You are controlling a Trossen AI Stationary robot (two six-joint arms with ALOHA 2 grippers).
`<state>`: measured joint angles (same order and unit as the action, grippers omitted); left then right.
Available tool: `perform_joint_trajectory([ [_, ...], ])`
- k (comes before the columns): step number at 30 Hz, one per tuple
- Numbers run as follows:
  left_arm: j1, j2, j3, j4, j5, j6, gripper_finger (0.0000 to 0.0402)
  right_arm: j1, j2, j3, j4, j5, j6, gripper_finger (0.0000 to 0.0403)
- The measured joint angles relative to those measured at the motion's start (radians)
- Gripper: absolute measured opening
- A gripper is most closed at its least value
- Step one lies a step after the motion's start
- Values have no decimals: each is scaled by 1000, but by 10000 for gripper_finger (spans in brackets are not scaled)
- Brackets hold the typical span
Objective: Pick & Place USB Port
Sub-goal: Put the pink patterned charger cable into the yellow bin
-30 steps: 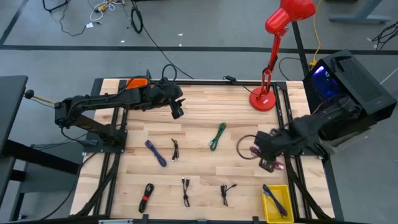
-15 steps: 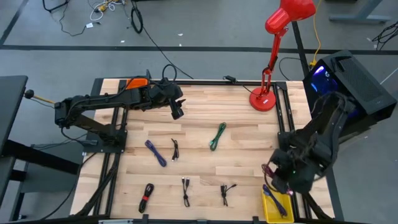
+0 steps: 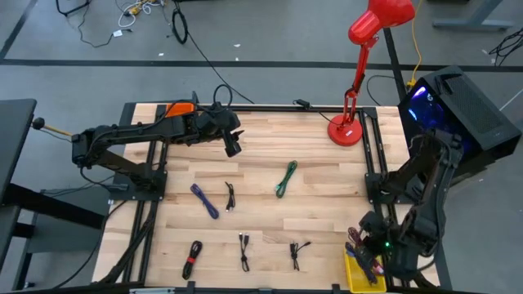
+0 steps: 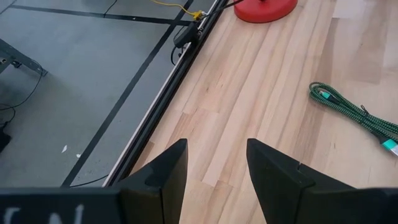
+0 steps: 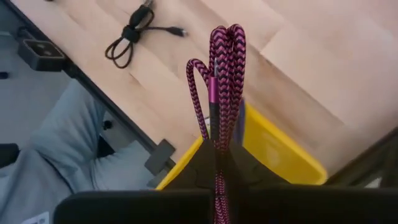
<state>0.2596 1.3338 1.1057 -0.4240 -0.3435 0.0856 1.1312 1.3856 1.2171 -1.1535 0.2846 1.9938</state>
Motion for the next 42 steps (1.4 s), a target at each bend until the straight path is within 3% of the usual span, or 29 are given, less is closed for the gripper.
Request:
perform_joint_trajectory([
  [18, 0, 0, 0, 0, 0, -4, 172, 67, 197, -1, 45, -44, 144, 4],
  [23, 0, 0, 0, 0, 0, -4, 172, 82, 221, -1, 54, -89, 171, 4],
  [42, 0, 0, 0, 0, 0, -14, 172, 100, 240, -1, 74, -75, 160, 4],
])
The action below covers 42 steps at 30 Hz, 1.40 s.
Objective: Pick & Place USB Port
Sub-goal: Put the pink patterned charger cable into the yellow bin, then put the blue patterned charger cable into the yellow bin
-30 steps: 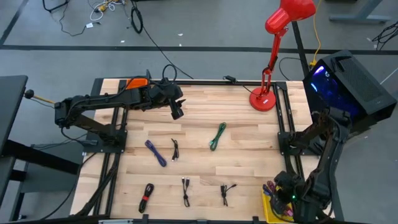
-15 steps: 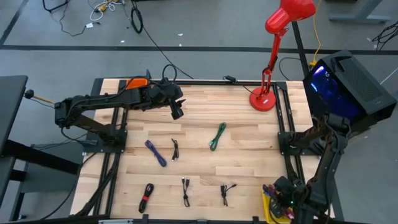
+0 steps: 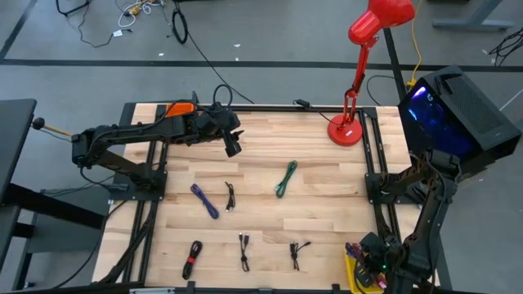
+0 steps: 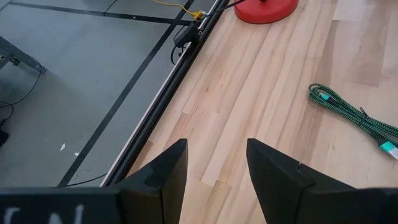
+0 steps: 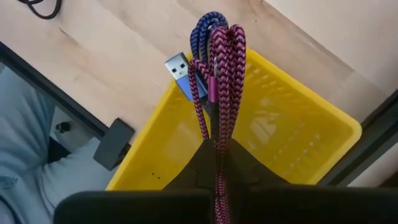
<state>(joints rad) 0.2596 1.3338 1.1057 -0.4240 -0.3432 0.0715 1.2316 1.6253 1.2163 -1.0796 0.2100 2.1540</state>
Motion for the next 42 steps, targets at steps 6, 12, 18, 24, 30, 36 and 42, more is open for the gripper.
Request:
perform_joint_trajectory([
  [6, 0, 0, 0, 0, 0, 0, 172, 0, 5, -10, 11, 2, 0, 11],
  [12, 0, 0, 0, 0, 0, 1, 172, 0, 6, -69, 110, 15, -20, 47],
  [18, 0, 0, 0, 0, 0, 1, 172, 0, -11, -77, 101, 14, -47, 85],
  [24, 0, 0, 0, 0, 0, 0, 172, 0, -59, -77, 64, 14, -50, 119],
  [30, 0, 0, 0, 0, 0, 0, 172, -4, -77, -77, 12, 33, -65, 139],
  [36, 0, 0, 0, 0, 0, 0, 172, -26, -126, -77, -63, 72, -114, 138],
  [42, 0, 0, 0, 0, 0, 0, 172, -60, -223, -77, -105, 139, -186, 137],
])
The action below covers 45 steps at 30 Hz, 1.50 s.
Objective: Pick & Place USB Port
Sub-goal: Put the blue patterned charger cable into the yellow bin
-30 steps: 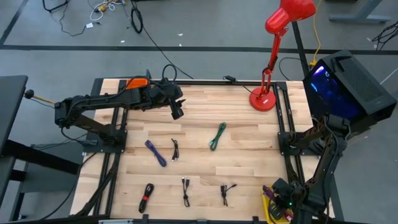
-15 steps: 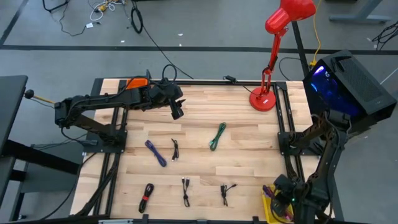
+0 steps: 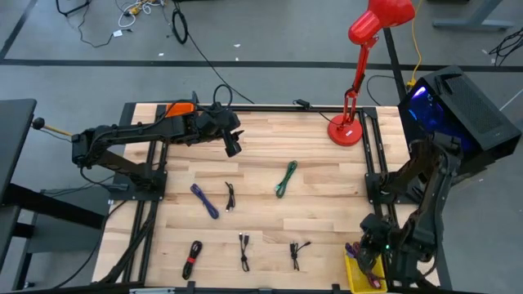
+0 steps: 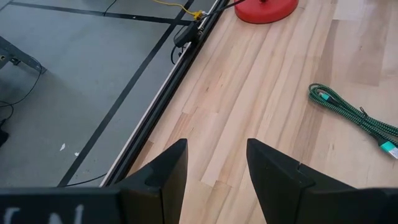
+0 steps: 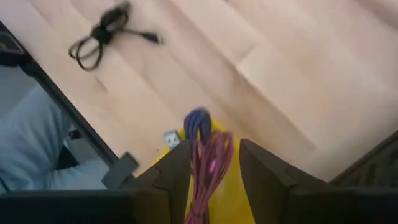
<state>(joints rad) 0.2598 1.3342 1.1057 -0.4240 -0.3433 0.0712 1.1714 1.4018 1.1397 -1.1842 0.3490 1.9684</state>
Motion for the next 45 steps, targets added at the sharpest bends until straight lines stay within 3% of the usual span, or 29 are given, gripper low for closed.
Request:
perform_joint_trajectory([
  [5, 0, 0, 0, 0, 1, -1, 172, -90, -56, 0, -72, 87, -123, 137],
  [11, 0, 10, 0, -82, 115, -23, 172, -270, -81, 0, -80, 212, -466, 137],
  [16, -22, 30, 0, -88, 161, -145, 172, -434, -87, 0, -90, 293, -759, 137],
  [25, -166, 236, 1, -14, 188, -261, 172, -620, -95, 0, -32, 507, -1126, 137],
  [34, -265, 346, 0, -125, 182, -270, 172, -687, -97, -10, 45, 489, -1285, 137],
  [45, -391, 340, 0, -569, 121, -297, 172, -779, -96, -178, 324, 418, -1431, 137],
])
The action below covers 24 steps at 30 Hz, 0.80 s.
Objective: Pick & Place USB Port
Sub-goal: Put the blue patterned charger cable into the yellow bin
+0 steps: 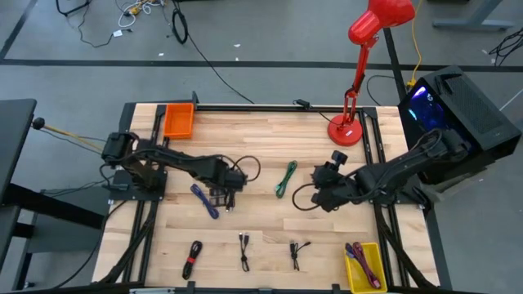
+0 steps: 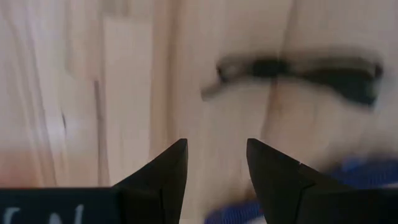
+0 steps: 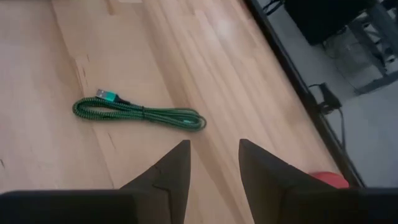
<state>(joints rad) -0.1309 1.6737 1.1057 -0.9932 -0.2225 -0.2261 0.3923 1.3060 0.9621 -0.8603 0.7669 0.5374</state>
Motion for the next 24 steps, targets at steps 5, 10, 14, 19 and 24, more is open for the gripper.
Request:
perform_joint_trajectory([
  [5, -82, 0, 0, -67, 68, 2, 172, -47, 0, -48, 72, -26, -36, 137],
  [10, -161, 0, 0, -80, 89, 12, 172, -67, -1, -49, 102, -26, -53, 137],
  [14, -204, 22, 0, -86, 67, 28, 172, -67, -5, -49, 139, -27, -68, 137],
  [19, -222, 64, 0, -79, 59, 48, 172, -66, -5, -49, 169, -64, -78, 137],
  [24, -220, 98, 0, -80, 101, 81, 172, -66, -5, -49, 187, -69, -101, 137],
])
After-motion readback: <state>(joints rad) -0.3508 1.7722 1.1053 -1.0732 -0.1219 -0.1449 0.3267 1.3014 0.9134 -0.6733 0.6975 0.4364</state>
